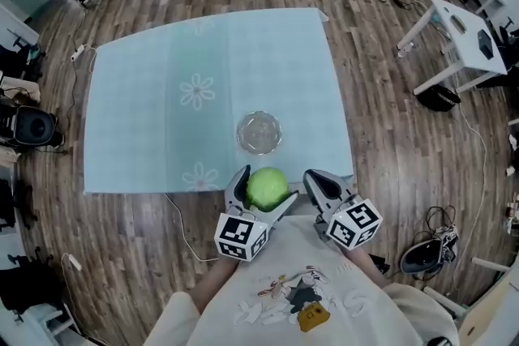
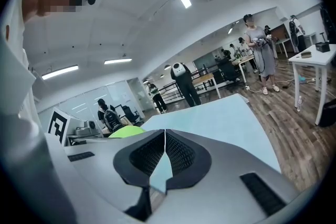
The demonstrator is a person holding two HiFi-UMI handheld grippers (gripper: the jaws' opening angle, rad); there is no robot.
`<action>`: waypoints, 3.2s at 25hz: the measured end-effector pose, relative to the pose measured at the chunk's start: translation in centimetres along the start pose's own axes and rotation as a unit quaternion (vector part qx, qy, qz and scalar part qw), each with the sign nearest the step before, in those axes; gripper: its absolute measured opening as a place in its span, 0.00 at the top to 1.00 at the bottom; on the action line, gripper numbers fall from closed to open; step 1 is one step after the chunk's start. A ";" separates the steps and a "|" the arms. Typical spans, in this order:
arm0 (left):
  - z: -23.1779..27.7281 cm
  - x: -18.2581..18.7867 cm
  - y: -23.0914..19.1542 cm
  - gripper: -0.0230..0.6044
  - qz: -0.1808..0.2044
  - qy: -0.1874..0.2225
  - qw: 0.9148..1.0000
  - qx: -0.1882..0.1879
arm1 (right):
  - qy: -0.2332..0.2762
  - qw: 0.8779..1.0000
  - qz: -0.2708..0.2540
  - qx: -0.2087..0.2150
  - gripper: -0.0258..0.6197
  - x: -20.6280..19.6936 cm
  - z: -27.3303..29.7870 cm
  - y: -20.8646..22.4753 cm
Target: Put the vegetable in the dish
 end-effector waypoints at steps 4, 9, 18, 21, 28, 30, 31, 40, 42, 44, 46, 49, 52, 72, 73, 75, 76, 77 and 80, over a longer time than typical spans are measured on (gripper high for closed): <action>2.6 0.4 -1.6 0.10 -0.003 0.004 1.000 0.022 | -0.015 1.000 -0.009 0.013 0.92 0.5 1.6 2.4; 4.9 -0.3 -3.5 0.10 -0.008 -0.011 0.999 0.047 | -0.047 0.998 -0.005 0.034 0.92 -0.1 4.0 4.4; 8.6 -2.7 -7.0 0.10 -0.027 -0.037 0.995 0.091 | -0.091 0.993 -0.012 0.071 0.92 -1.3 8.4 8.0; 9.5 -3.8 -8.4 0.10 -0.032 -0.052 0.993 0.103 | -0.110 0.991 -0.013 0.073 0.92 -2.5 10.0 9.1; 11.3 -5.5 -10.0 0.10 -0.048 -0.070 0.988 0.128 | -0.140 0.985 -0.006 0.096 0.92 -3.7 12.4 10.5; 11.9 -6.0 -10.8 0.10 -0.049 -0.072 0.988 0.130 | -0.142 0.985 -0.004 0.099 0.92 -3.9 13.3 10.8; 12.0 -6.2 -11.2 0.10 -0.050 -0.074 0.987 0.131 | -0.144 0.985 -0.003 0.100 0.92 -4.0 13.8 10.8; 13.5 -8.8 -13.8 0.10 -0.049 -0.095 0.986 0.127 | -0.167 0.981 0.006 0.097 0.92 -5.8 15.9 11.7; 13.8 -9.4 -14.4 0.10 -0.055 -0.099 0.985 0.130 | -0.172 0.980 0.008 0.096 0.92 -6.2 16.2 11.9; 14.0 -10.0 -15.0 0.10 -0.062 -0.104 0.983 0.135 | -0.176 0.980 0.010 0.095 0.92 -6.5 16.6 12.1; 14.3 -10.9 -15.6 0.10 -0.071 -0.110 0.981 0.142 | -0.180 0.979 0.013 0.094 0.92 -7.0 17.0 12.3; 14.6 -12.0 -16.6 0.10 -0.082 -0.116 0.978 0.153 | -0.187 0.978 0.016 0.094 0.92 -7.6 17.7 12.7; 15.2 -12.6 -17.4 0.10 -0.084 -0.122 0.977 0.155 | -0.193 0.976 0.018 0.095 0.92 -8.2 18.5 13.0; 17.7 -15.9 -20.7 0.10 -0.089 -0.150 0.970 0.167 | -0.216 0.972 0.041 0.085 0.92 -9.8 19.9 14.3; 17.8 -16.0 -20.8 0.10 -0.087 -0.152 0.970 0.168 | -0.216 0.972 0.042 0.085 0.92 -9.8 20.0 14.4; 18.0 -16.2 -20.9 0.10 -0.075 -0.161 0.969 0.170 | -0.216 0.972 0.044 0.084 0.92 -9.9 20.1 14.5; 18.1 -16.3 -21.0 0.10 -0.066 -0.168 0.968 0.172 | -0.216 0.972 0.045 0.084 0.92 -10.0 20.2 14.5; 18.2 -16.4 -21.0 0.10 -0.058 -0.175 0.967 0.176 | -0.217 0.972 0.046 0.085 0.92 -10.1 20.2 14.5; 18.5 -17.0 -21.4 0.10 -0.057 -0.186 0.963 0.187 | -0.217 0.971 0.047 0.086 0.92 -10.3 20.3 14.4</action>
Point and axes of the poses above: the fingertips, and each gripper's own axes: z forward along the fingers, y to its right, x out of its top, the point moved 2 cm from there along -z, backward along the fingers, and after that the axes turned 8 degrees about -x, right-handed, at the moved point
